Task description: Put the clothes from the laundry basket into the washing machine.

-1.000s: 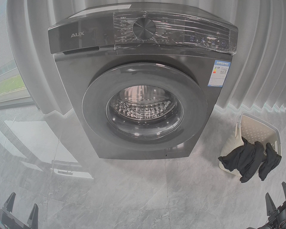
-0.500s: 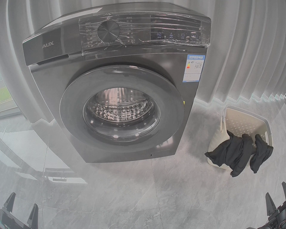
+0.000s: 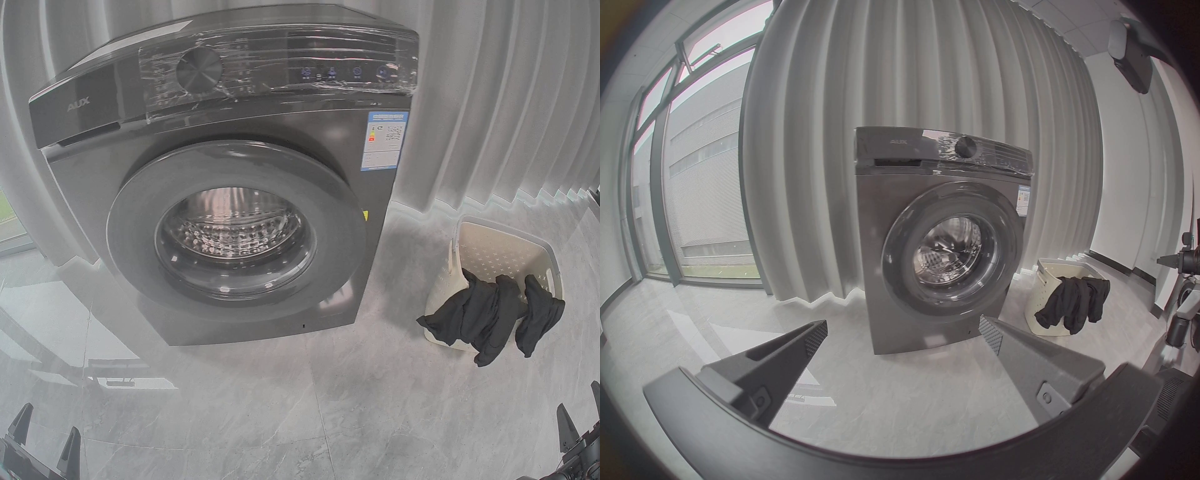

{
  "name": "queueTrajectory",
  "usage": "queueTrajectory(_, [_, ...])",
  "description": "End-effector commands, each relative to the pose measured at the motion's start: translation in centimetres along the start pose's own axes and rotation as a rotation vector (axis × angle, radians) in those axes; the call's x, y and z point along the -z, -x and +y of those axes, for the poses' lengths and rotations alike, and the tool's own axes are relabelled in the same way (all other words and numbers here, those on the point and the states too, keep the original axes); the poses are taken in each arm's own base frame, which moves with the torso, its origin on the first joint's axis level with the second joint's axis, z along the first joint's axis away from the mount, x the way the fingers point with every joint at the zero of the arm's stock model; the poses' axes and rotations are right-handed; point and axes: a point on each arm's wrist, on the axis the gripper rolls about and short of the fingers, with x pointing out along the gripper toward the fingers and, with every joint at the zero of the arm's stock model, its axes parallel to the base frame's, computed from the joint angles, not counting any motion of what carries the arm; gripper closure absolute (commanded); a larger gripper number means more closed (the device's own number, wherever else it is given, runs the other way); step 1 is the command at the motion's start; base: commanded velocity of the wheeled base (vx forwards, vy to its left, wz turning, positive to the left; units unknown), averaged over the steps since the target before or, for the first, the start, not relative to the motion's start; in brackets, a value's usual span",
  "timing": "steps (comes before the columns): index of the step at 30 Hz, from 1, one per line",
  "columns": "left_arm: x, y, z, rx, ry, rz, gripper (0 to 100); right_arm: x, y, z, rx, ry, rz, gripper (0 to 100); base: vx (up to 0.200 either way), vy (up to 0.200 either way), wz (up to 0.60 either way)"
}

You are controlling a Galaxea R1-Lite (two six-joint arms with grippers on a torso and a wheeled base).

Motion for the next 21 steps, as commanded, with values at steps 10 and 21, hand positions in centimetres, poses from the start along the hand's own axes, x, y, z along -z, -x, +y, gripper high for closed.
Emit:
queueTrajectory(10, [0.53, 0.00, 0.00, -0.001, 0.001, 0.001, 0, 0.52, 0.00, 0.00, 0.000, 0.001, 0.001, 0, 0.000, -0.040, 0.00])
queueTrajectory(21, [0.53, 0.00, 0.00, -0.001, 0.001, 0.001, 0, 0.52, 0.00, 0.00, 0.000, 0.001, 0.001, 0, 0.000, -0.200, 0.00])
